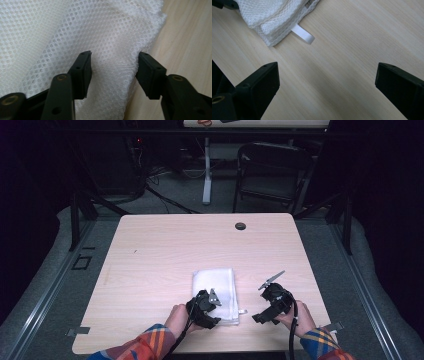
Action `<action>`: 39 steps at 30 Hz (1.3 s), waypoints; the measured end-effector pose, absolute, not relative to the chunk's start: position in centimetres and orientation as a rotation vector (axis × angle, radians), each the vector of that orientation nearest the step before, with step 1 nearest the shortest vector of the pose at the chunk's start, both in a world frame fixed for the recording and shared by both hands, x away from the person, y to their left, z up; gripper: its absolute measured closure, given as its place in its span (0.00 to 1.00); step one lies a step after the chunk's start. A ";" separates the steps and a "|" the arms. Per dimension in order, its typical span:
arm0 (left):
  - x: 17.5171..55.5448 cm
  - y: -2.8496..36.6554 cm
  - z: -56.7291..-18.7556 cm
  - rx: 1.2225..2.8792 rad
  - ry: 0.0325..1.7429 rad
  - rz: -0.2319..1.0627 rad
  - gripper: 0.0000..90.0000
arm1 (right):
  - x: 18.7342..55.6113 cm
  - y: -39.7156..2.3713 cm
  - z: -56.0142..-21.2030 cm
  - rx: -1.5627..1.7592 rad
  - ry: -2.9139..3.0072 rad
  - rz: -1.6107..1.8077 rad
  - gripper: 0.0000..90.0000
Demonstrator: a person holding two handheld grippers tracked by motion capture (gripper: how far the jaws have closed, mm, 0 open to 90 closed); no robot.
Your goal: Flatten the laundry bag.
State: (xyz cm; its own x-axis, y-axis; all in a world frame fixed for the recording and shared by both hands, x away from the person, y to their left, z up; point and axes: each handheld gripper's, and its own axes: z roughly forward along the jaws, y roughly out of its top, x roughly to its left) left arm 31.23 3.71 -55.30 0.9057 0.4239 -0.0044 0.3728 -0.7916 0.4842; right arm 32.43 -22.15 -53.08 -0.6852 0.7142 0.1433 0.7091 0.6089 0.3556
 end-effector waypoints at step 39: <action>31.9 4.9 -55.0 2.496 0.602 0.158 0.91 | 32.6 -16.4 -53.7 0.996 2.855 0.714 0.98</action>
State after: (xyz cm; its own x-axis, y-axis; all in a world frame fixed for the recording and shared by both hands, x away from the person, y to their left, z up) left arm 31.91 4.90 -55.03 0.8921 0.4516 -0.0163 0.3853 -0.7412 0.5497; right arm 32.60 -16.36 -53.75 -0.7940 0.5968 0.1153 0.5809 0.6891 0.4334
